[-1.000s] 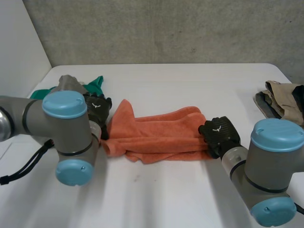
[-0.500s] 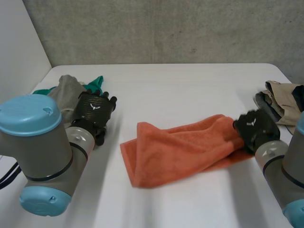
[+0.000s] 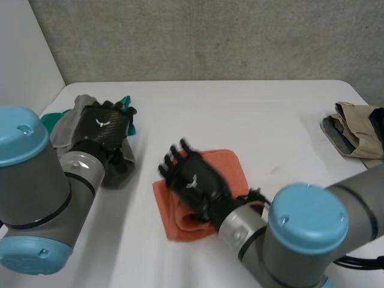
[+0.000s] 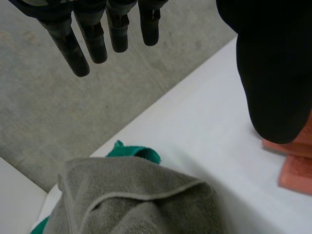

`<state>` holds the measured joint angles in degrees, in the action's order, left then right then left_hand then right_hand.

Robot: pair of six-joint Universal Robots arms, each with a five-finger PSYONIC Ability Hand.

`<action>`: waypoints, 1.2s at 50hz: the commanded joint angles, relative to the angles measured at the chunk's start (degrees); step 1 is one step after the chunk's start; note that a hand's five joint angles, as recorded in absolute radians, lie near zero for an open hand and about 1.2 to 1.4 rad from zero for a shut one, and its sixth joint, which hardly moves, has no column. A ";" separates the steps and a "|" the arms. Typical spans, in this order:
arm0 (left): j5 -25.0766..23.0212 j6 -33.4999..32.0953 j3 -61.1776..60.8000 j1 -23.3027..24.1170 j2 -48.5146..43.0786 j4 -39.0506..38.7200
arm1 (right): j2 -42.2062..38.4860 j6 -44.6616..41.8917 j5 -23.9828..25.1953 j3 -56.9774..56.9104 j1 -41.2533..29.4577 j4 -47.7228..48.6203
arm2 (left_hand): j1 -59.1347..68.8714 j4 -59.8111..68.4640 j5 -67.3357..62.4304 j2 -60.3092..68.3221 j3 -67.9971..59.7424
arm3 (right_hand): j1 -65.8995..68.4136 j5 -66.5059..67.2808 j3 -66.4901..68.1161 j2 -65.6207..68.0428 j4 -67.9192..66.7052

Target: Fold the laundry.

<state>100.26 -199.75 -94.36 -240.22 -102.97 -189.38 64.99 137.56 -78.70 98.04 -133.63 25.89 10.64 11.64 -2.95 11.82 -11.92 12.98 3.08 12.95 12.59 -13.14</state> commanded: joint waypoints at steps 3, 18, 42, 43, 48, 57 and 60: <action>-2.78 4.98 3.12 1.50 1.80 -0.29 | 15.50 39.82 1.79 -1.80 11.35 -7.15 | -0.64 -1.64 2.95 -1.82 1.92 | -2.98 -3.08 -2.95 -2.59 3.14; -9.75 11.14 19.19 14.69 -15.40 2.86 | 7.89 45.86 2.68 -9.79 27.10 -28.95 | -0.64 -1.64 2.95 -1.82 1.92 | -2.98 -3.08 -2.95 -2.59 3.14; 6.96 3.85 22.47 11.26 -24.83 20.19 | -7.77 38.49 3.56 -18.42 15.42 -36.26 | -0.64 -1.64 2.95 -1.82 1.92 | -2.98 -3.08 -2.95 -2.59 3.14; 7.05 2.80 22.03 11.18 -24.65 20.10 | -8.03 37.61 3.12 -18.24 15.07 -36.00 | -0.64 -1.64 2.95 -1.82 1.92 | -2.98 -3.08 -2.95 -2.59 3.14; 6.00 -0.46 19.75 11.26 -24.39 19.75 | -8.91 33.83 -0.57 -17.01 13.66 -33.28 | -0.64 -1.64 2.95 -1.82 1.92 | -2.98 -3.08 -2.95 -2.59 3.14; 5.03 2.96 18.60 12.84 -21.76 17.91 | -8.92 29.26 -5.58 -14.20 12.25 -27.56 | -0.64 -1.64 2.95 -1.82 1.92 | -2.98 -3.08 -2.95 -2.59 3.14; 4.86 4.46 18.69 12.67 -20.00 17.55 | -6.90 28.64 -5.76 -13.67 12.16 -27.12 | -0.64 -1.64 2.95 -1.82 1.92 | -2.98 -3.08 -2.95 -2.59 3.14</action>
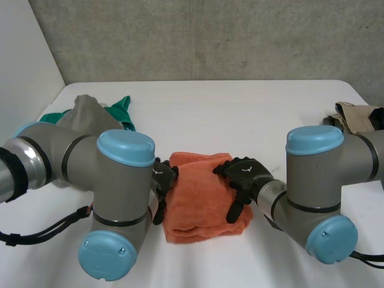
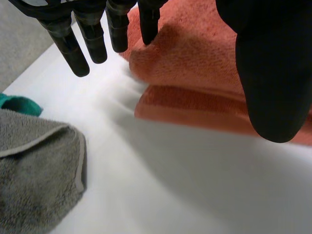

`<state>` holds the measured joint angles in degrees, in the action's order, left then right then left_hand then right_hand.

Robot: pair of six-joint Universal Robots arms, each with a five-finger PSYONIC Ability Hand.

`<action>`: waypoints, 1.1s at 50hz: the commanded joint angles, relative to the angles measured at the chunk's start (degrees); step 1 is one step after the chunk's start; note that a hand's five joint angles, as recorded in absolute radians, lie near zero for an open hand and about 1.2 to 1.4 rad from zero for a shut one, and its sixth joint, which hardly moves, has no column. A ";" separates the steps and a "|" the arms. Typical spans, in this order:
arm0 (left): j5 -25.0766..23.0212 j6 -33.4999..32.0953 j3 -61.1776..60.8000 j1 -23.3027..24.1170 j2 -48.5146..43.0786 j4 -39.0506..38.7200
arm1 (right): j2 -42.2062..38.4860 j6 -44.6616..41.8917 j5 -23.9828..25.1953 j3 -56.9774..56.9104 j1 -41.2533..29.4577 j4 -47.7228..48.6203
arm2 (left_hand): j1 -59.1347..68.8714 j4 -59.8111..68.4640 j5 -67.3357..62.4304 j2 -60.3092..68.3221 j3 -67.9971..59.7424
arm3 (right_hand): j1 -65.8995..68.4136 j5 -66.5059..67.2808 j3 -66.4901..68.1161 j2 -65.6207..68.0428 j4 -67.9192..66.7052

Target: Fold the laundry.

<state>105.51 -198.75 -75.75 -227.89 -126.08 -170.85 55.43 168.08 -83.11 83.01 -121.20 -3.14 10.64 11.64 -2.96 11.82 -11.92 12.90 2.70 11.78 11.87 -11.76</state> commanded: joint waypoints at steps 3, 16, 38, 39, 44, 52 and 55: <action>-1.18 5.21 0.07 -0.62 6.54 -1.15 | 6.61 -2.49 -1.79 2.41 -0.26 2.79 | -0.64 -1.64 2.96 -1.82 1.92 | -2.90 -2.70 -1.78 -1.87 1.76; -20.92 10.40 -1.07 -8.71 21.30 -1.42 | 21.28 -15.57 -9.70 16.72 -4.91 17.18 | -0.64 -1.64 2.96 -1.82 1.92 | -2.90 -2.70 -1.78 -1.87 1.76; -54.10 15.77 -0.89 -7.22 26.77 2.80 | 9.79 -15.41 -11.81 32.83 -17.22 43.56 | -0.64 -1.64 2.96 -1.82 1.92 | -2.90 -2.70 -1.78 -1.87 1.76; -54.01 15.76 -0.89 -6.96 26.68 2.80 | 9.08 -15.76 -11.81 32.65 -17.23 44.27 | -0.64 -1.64 2.96 -1.82 1.92 | -2.90 -2.70 -1.78 -1.87 1.76; -53.13 15.59 -0.89 -5.55 25.89 2.54 | 5.21 -20.42 -13.13 30.98 -17.14 48.22 | -0.64 -1.64 2.96 -1.82 1.92 | -2.90 -2.70 -1.78 -1.87 1.76; -51.72 15.59 -0.80 -4.94 24.83 2.10 | 2.14 -23.41 -14.27 28.79 -16.70 51.66 | -0.64 -1.64 2.96 -1.82 1.92 | -2.90 -2.70 -1.78 -1.87 1.76; -51.55 15.59 -0.89 -4.94 24.83 2.10 | 1.87 -23.67 -14.01 28.35 -16.43 52.10 | -0.64 -1.64 2.96 -1.82 1.92 | -2.90 -2.70 -1.78 -1.87 1.76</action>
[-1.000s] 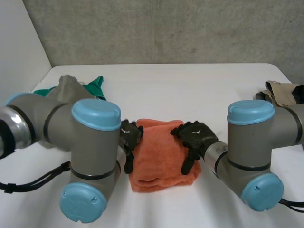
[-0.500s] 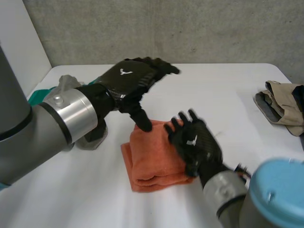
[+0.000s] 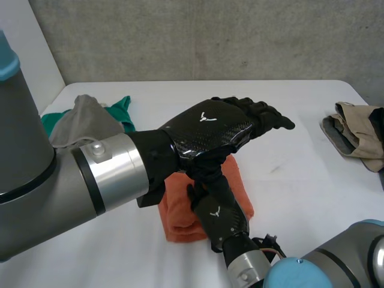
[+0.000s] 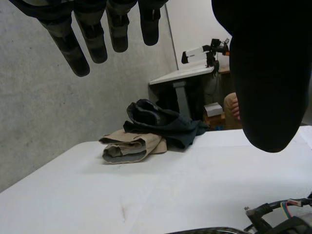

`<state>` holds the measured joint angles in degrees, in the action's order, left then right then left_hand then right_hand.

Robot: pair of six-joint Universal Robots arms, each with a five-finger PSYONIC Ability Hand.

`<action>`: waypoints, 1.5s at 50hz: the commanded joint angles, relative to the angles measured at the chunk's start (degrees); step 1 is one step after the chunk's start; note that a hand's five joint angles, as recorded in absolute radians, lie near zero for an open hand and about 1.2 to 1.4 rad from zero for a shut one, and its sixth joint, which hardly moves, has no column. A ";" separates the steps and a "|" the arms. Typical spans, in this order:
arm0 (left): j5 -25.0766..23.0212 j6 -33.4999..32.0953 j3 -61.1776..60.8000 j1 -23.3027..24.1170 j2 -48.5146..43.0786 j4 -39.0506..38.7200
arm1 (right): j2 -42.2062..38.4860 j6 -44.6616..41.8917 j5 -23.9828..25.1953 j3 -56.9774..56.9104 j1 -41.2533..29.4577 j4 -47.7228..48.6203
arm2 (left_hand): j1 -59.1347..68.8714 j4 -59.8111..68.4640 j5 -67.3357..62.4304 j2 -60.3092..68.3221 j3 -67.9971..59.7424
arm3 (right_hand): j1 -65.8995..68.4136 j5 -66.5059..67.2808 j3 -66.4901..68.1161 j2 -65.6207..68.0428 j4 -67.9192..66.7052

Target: Fold the laundry.

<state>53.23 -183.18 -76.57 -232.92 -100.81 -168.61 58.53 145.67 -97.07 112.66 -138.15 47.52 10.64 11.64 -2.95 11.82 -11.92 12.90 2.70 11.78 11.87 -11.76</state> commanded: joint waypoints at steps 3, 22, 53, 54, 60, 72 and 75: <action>0.65 0.01 -0.16 0.02 -0.35 -0.14 | -1.75 -1.01 0.21 -2.00 0.86 1.43 | -0.64 -1.64 2.95 -1.82 1.92 | -2.90 -2.70 -1.78 -1.87 1.76; 0.65 0.10 -0.16 -0.42 0.00 -0.23 | -4.92 0.31 3.02 -9.12 3.68 -0.15 | -0.64 -1.64 2.95 -1.82 1.92 | 10.05 10.25 11.17 11.07 -11.18; 0.56 1.07 -0.95 -2.53 1.32 -0.32 | -2.90 6.38 9.09 -10.70 7.37 -10.08 | -0.64 -1.64 2.95 -1.82 1.92 | -2.90 -2.70 -1.78 -1.87 1.76; 0.48 1.07 -1.04 -2.53 1.32 -0.32 | -3.25 6.20 9.09 -10.79 7.28 -10.00 | -0.64 -1.64 2.95 -1.82 1.92 | -2.90 -2.70 -1.78 -1.87 1.76; 0.30 1.07 -1.21 -2.89 1.32 -0.32 | -4.48 5.76 8.65 -12.28 6.31 -8.33 | -0.64 -1.64 2.95 -1.82 1.92 | -2.90 -2.70 -1.78 -1.87 1.76; 0.47 1.07 -1.39 -3.06 1.50 -0.32 | -4.40 5.23 5.93 -15.27 7.72 -2.53 | -0.64 -1.64 2.95 -1.82 1.92 | 67.10 67.30 68.22 68.13 -68.24; 0.30 1.07 -1.30 -3.59 1.94 -0.32 | -0.90 7.33 5.66 -15.45 9.38 -1.04 | -0.64 -1.64 2.95 -1.82 1.92 | 67.10 67.30 68.22 68.13 -68.24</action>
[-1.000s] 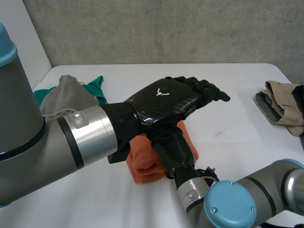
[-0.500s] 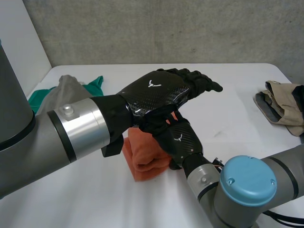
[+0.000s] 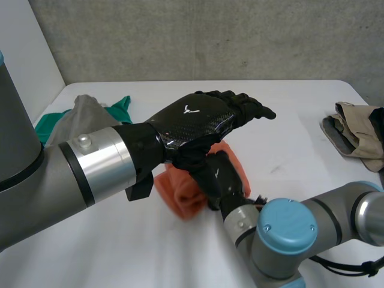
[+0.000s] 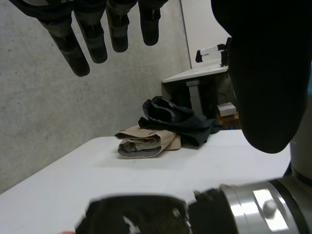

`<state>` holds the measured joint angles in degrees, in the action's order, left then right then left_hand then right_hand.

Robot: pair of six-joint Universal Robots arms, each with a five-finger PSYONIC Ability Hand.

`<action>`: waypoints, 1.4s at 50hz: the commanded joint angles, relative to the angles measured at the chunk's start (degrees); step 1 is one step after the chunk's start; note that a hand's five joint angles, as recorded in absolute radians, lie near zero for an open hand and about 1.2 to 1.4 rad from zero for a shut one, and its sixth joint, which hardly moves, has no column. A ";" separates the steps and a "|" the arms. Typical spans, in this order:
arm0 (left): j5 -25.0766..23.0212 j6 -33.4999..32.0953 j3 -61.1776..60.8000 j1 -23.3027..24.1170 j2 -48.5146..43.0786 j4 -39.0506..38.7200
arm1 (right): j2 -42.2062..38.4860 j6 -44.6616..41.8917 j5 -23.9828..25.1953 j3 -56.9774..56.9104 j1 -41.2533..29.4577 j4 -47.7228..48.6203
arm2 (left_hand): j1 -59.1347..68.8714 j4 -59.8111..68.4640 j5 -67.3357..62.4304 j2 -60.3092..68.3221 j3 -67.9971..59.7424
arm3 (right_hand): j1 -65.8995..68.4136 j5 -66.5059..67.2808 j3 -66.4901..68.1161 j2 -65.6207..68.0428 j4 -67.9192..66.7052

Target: Fold the laundry.

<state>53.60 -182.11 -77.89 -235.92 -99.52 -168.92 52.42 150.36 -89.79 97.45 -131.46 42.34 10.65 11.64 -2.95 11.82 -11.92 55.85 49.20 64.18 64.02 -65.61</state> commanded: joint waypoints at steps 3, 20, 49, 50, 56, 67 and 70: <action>-0.08 0.00 0.37 -1.12 1.35 0.00 | 8.21 5.02 -1.27 -1.03 4.71 3.72 | -0.65 -1.64 2.95 -1.82 1.92 | 24.15 20.80 15.82 15.98 -14.39; 2.56 5.18 4.94 -1.65 5.57 -3.78 | 19.65 12.93 7.60 -16.84 33.80 -0.85 | -0.65 -1.64 2.95 -1.82 1.92 | 24.15 20.80 15.82 15.98 -14.39; 3.00 5.27 0.99 2.22 1.70 -6.24 | -22.27 25.86 47.77 -28.90 70.11 16.90 | -0.65 -1.64 2.95 -1.82 1.92 | 24.15 20.80 15.82 15.98 -14.39; 3.08 5.19 0.99 2.22 1.53 -6.24 | -22.62 26.21 49.26 -28.63 70.20 16.90 | -0.65 -1.64 2.95 -1.82 1.92 | 24.15 20.80 15.82 15.98 -14.39; 3.17 5.10 1.25 2.57 1.35 -6.24 | -22.54 27.79 50.94 -28.28 70.47 17.51 | -0.65 -1.64 2.95 -1.82 1.92 | 24.15 20.80 15.82 15.98 -14.39; 3.26 4.83 1.43 2.75 1.70 -6.07 | -14.74 30.52 45.34 -26.00 70.29 13.15 | -0.65 -1.64 2.95 -1.82 1.92 | -45.85 -49.20 -54.18 -54.02 55.61; 3.35 4.83 1.25 2.75 1.79 -6.07 | -10.95 30.78 43.56 -25.20 70.47 6.55 | -0.65 -1.64 2.95 -1.82 1.92 | -45.85 -49.20 -54.18 -54.02 55.61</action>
<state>56.82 -177.28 -76.43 -233.28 -97.86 -175.11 34.22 180.37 -41.39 70.03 -61.08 58.77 10.65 11.64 -2.95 11.82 -11.92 20.28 12.76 22.76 21.29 -23.96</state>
